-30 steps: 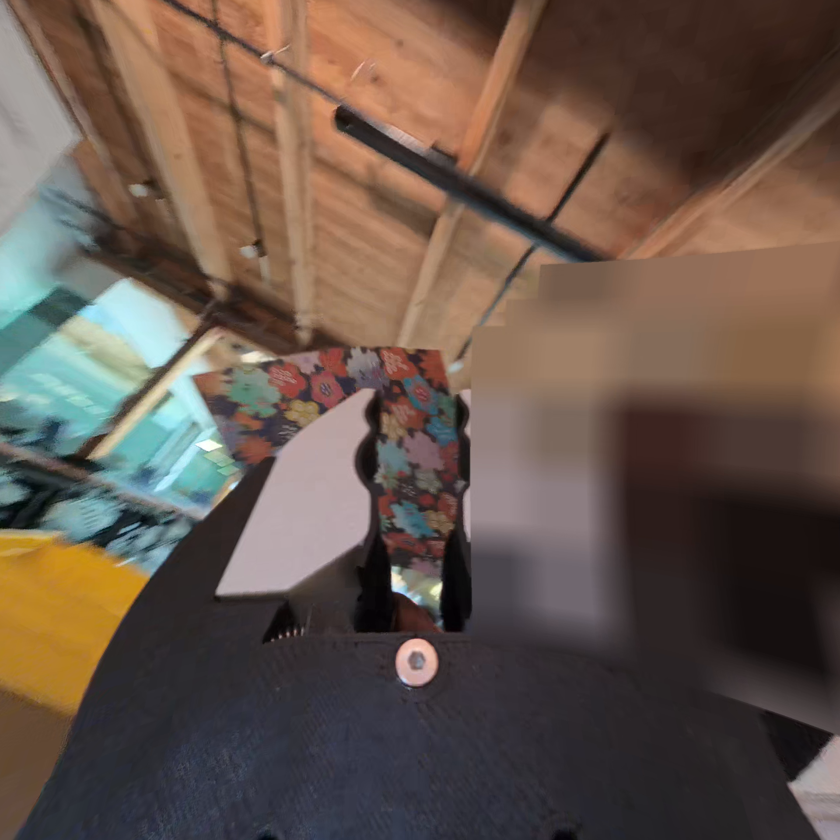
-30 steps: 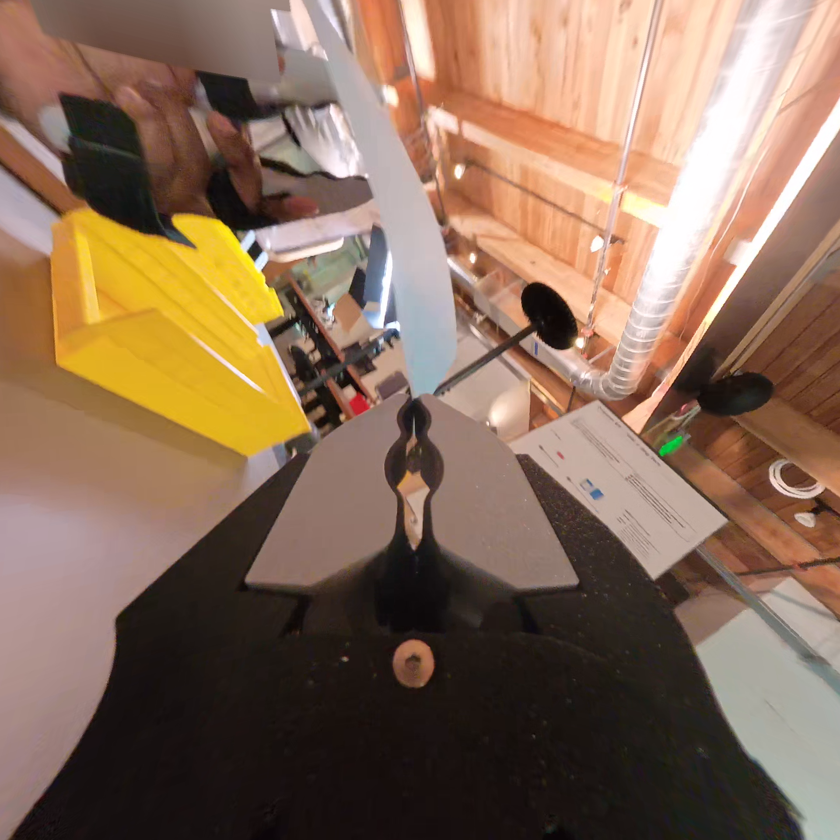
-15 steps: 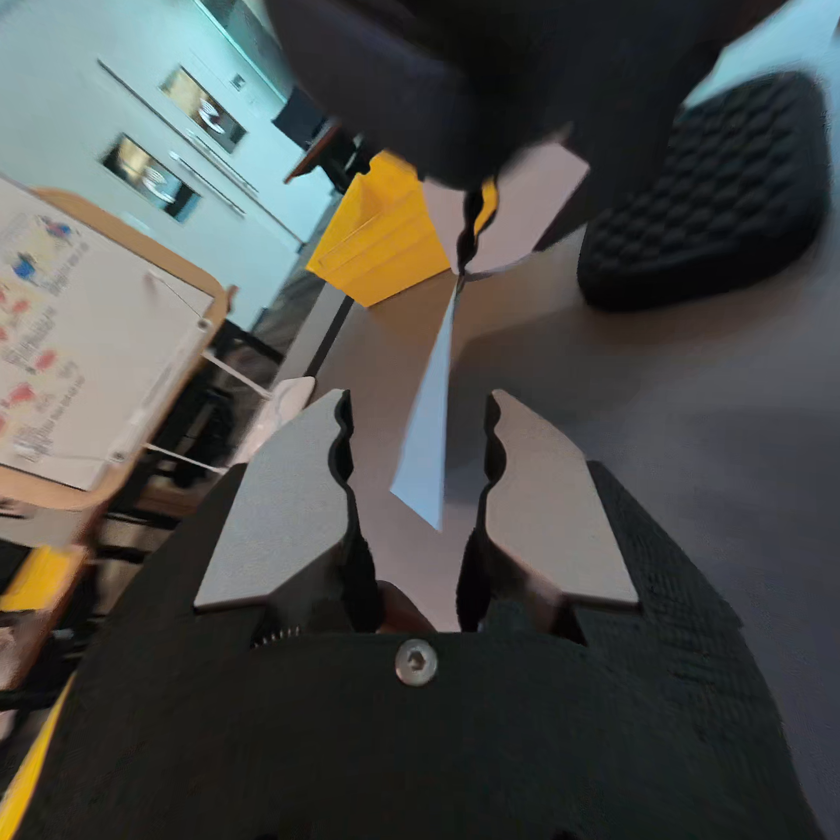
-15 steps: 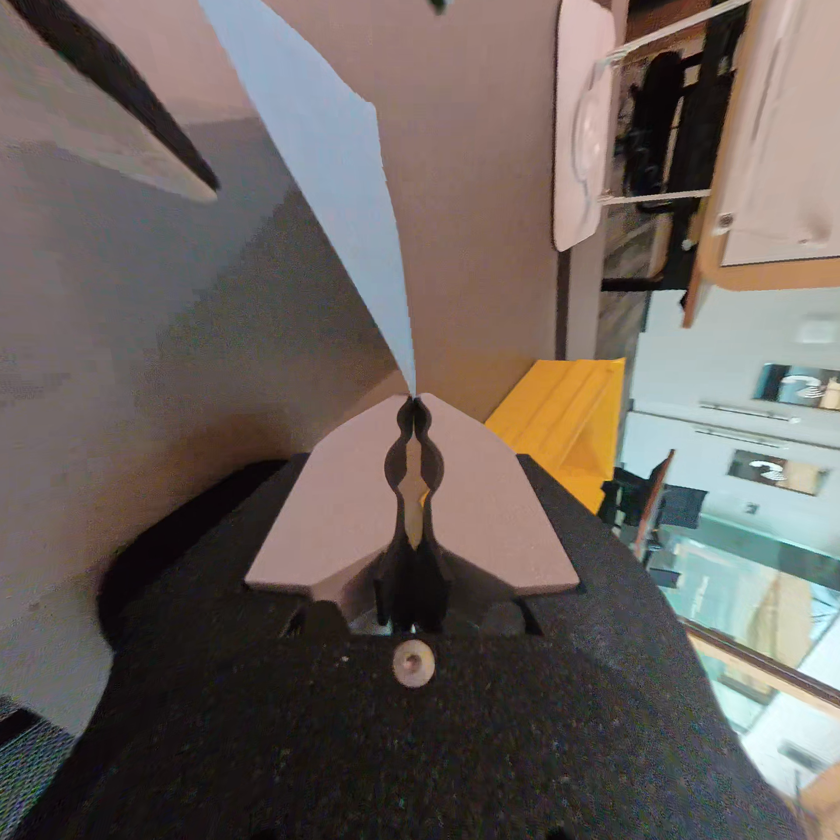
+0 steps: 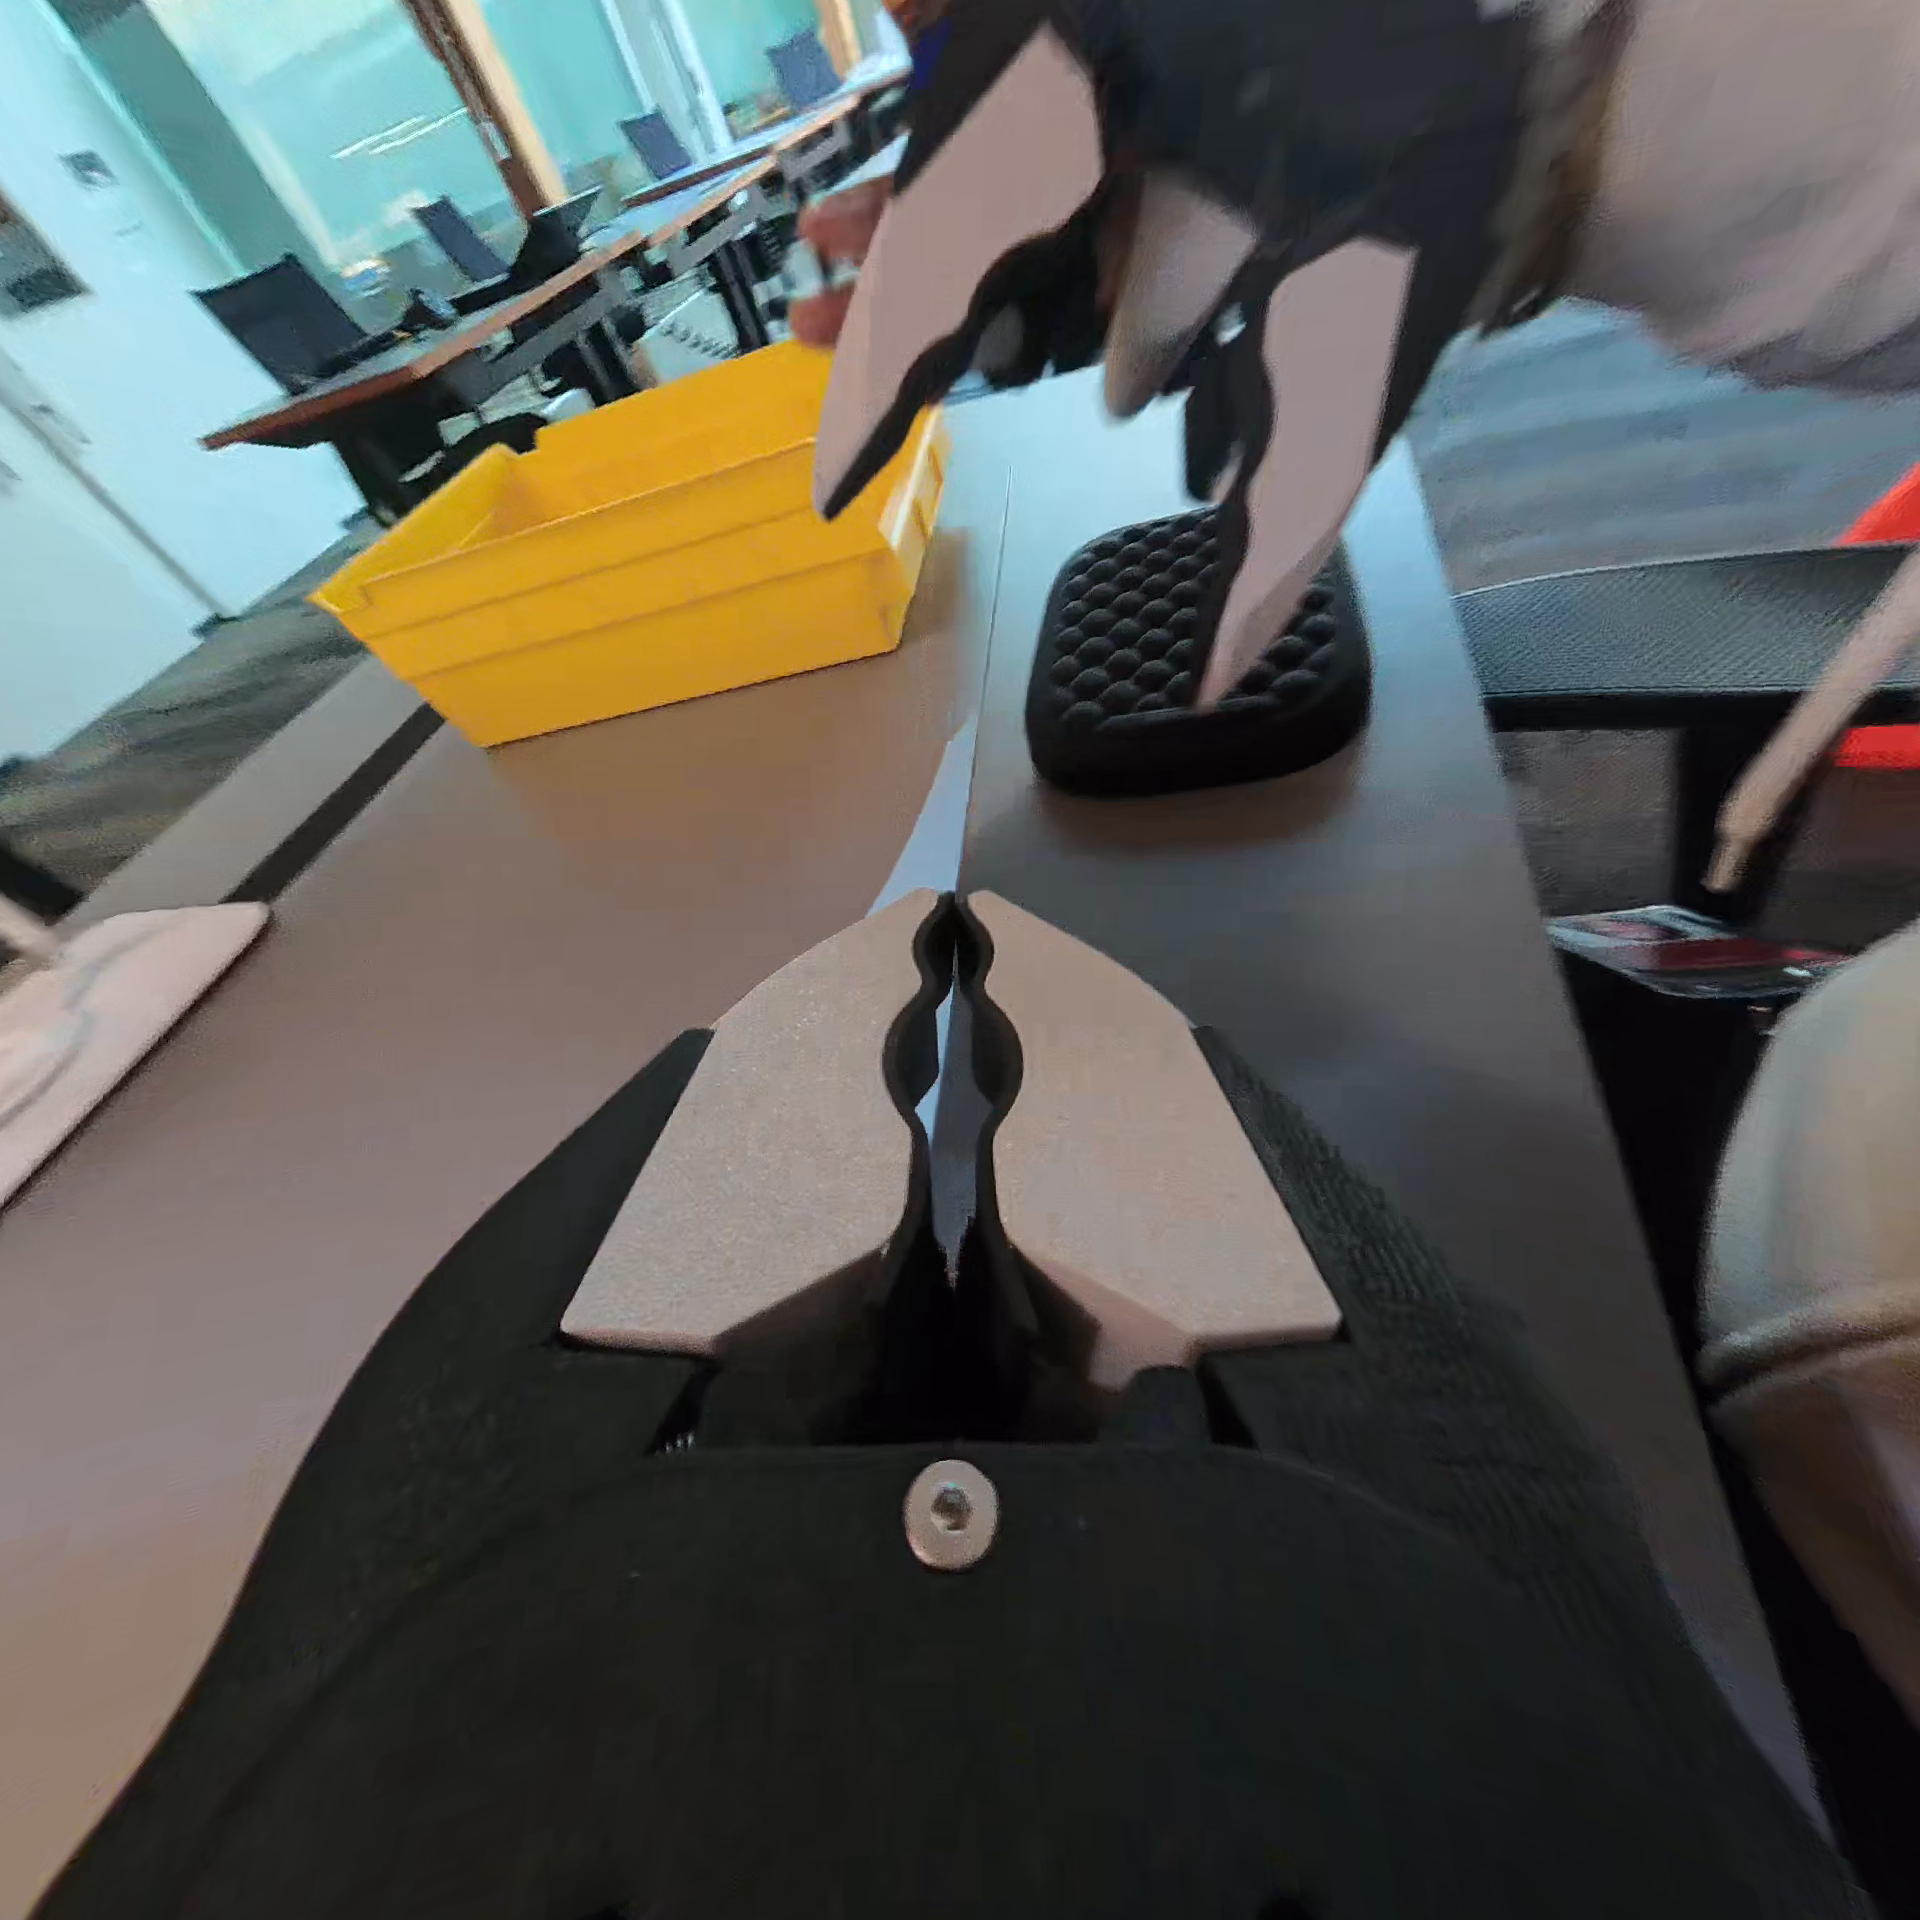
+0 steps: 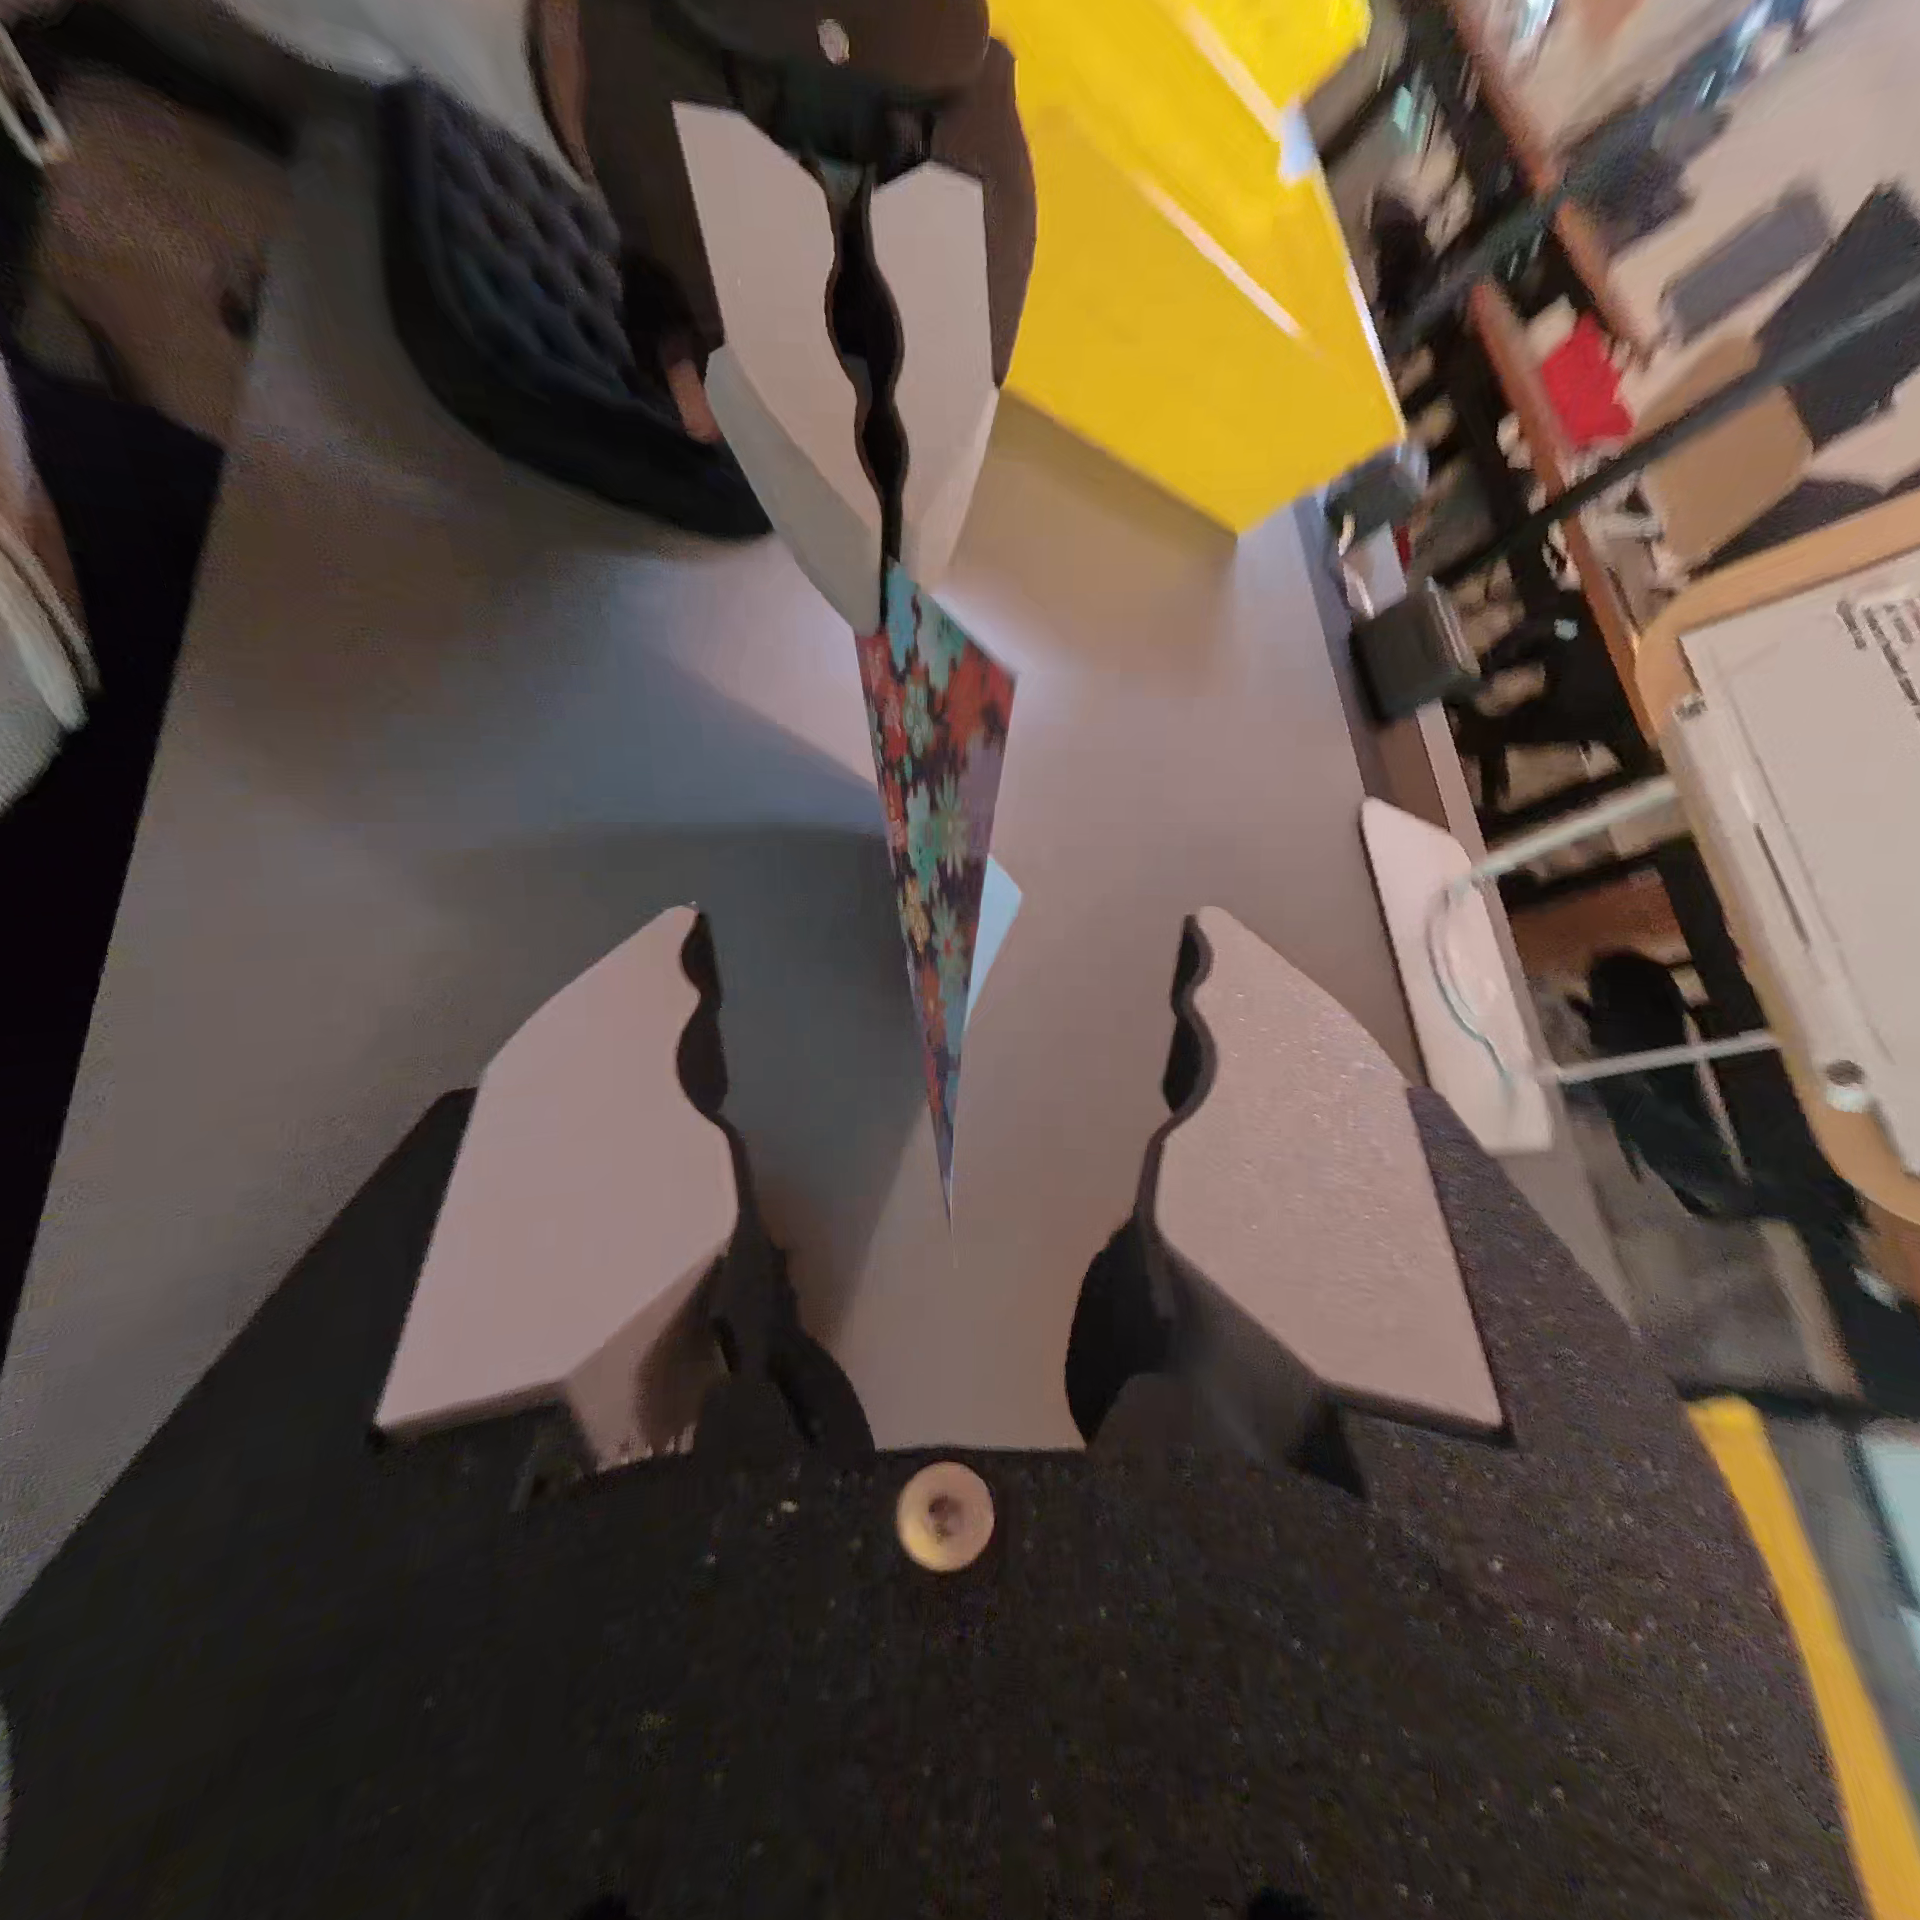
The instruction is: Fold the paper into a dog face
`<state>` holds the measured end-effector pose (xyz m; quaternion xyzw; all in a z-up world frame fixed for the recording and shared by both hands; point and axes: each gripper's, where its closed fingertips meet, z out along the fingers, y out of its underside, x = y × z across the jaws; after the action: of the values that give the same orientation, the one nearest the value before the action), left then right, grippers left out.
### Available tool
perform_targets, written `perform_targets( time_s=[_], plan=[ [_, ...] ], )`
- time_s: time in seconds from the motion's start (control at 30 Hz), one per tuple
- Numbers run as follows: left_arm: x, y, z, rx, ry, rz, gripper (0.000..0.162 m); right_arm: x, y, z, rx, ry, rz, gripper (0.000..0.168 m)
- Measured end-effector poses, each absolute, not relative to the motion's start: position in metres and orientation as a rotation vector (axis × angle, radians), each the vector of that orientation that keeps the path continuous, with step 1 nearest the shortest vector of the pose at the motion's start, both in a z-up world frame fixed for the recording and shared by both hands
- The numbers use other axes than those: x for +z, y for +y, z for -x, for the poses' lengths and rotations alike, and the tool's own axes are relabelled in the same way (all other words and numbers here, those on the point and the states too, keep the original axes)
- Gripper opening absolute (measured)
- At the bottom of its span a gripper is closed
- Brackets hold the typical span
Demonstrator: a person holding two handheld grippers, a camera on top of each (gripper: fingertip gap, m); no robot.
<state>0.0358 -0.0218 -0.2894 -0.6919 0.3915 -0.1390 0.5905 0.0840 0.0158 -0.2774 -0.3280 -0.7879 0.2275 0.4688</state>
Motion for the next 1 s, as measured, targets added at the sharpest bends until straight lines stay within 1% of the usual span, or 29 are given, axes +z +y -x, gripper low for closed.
perform_targets(
  time_s=[0.23,0.27,0.3,0.33,0.37,0.43,0.47,0.5,0.53,0.57,0.6,0.67,0.77,0.83,0.93,1.0],
  plan=[
    [-0.301,-0.035,-0.029,-0.422,0.941,1.629,0.0,-0.296,-0.001,-0.066,1.023,-1.904,0.748,0.017],
    [-0.302,-0.036,-0.029,-0.423,0.948,1.628,0.0,-0.297,-0.003,-0.062,1.068,-1.916,0.759,0.005],
    [-0.302,-0.038,-0.031,-0.431,0.965,1.627,0.0,-0.298,-0.004,-0.06,1.102,-1.936,0.776,0.0],
    [-0.304,-0.039,-0.032,-0.436,0.986,1.633,0.0,-0.301,-0.004,-0.058,1.136,-1.97,0.798,0.0],
    [-0.306,-0.042,-0.032,-0.442,1.011,1.64,0.004,-0.303,-0.006,-0.059,1.18,-2.011,0.825,0.0],
    [-0.304,-0.049,-0.029,-0.475,1.044,1.635,0.037,-0.306,-0.01,-0.063,1.286,-2.087,0.874,0.0],
    [-0.298,-0.052,-0.024,-0.512,1.036,1.615,0.044,-0.308,-0.01,-0.065,1.323,-2.121,0.897,0.0],
    [-0.288,-0.053,-0.017,-0.557,0.996,1.589,0.044,-0.311,-0.01,-0.067,1.344,-2.154,0.908,0.0],
    [-0.278,-0.047,-0.006,-0.584,0.925,1.577,0.039,-0.313,-0.01,-0.07,1.35,-2.188,0.91,0.0],
    [-0.273,-0.035,0.009,-0.571,0.834,1.605,0.026,-0.316,-0.011,-0.072,1.351,-2.221,0.903,0.0],
    [-0.277,-0.019,0.025,-0.513,0.764,1.683,0.016,-0.318,-0.011,-0.074,1.35,-2.242,0.901,0.0],
    [-0.304,0.006,0.042,-0.348,0.787,1.882,0.008,-0.319,-0.012,-0.075,1.366,-2.269,0.898,0.0],
    [-0.338,0.027,0.024,-0.243,0.97,1.951,0.006,-0.321,-0.01,-0.074,1.385,-2.286,0.915,0.0],
    [-0.357,0.031,0.016,-0.205,1.076,1.996,0.002,-0.318,-0.009,-0.072,1.433,-2.271,0.945,0.0],
    [-0.379,0.022,0.011,-0.249,1.157,2.089,0.0,-0.318,-0.005,-0.07,1.468,-2.305,1.03,0.0],
    [-0.383,0.016,0.003,-0.348,1.144,2.087,0.0,-0.321,0.001,-0.067,1.468,-2.327,1.114,0.0]
  ],
)
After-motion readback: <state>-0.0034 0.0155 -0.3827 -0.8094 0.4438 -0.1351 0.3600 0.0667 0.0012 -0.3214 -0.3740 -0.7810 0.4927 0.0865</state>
